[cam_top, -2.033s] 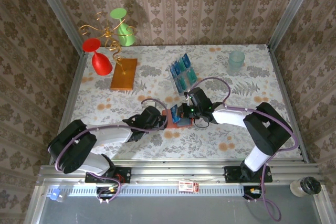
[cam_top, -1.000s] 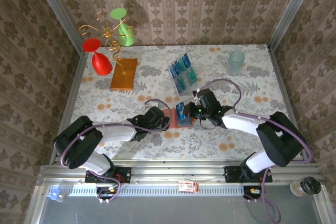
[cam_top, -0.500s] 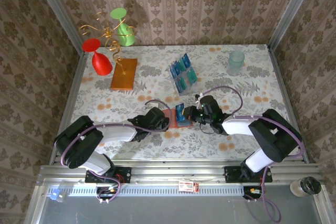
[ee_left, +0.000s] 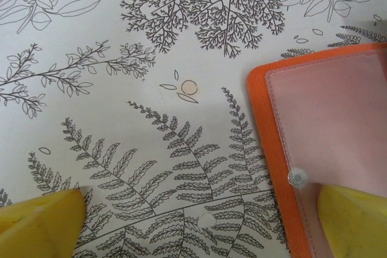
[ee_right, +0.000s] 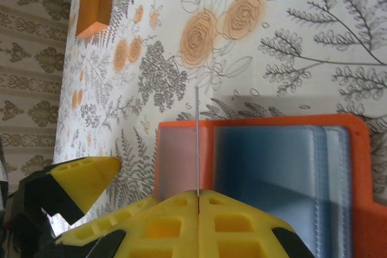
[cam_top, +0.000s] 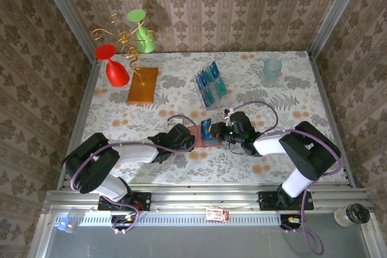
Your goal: Put the credit cards into the card holder
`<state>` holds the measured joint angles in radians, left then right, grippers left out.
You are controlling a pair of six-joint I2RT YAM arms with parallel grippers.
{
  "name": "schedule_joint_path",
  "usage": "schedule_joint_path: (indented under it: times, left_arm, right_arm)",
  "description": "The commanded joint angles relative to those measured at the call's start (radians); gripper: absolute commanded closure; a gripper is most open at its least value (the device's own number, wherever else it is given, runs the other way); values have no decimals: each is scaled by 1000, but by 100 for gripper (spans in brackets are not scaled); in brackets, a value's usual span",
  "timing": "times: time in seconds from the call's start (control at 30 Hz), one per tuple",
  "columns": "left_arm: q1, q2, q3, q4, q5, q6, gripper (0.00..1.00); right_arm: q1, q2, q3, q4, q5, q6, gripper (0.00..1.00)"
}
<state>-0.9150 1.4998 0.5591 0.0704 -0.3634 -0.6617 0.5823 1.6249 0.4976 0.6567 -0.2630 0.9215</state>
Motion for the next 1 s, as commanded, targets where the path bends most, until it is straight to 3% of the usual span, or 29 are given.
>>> schedule_joint_path:
  times: [0.0, 0.97]
  left_arm:
    - [-3, 22, 2, -61, -8, -27, 0]
    - [-5, 33, -1, -52, -3, -29, 0]
  right_arm:
    - [1, 17, -20, 43, 11, 7, 100]
    - [4, 99, -37, 159, -47, 75, 100]
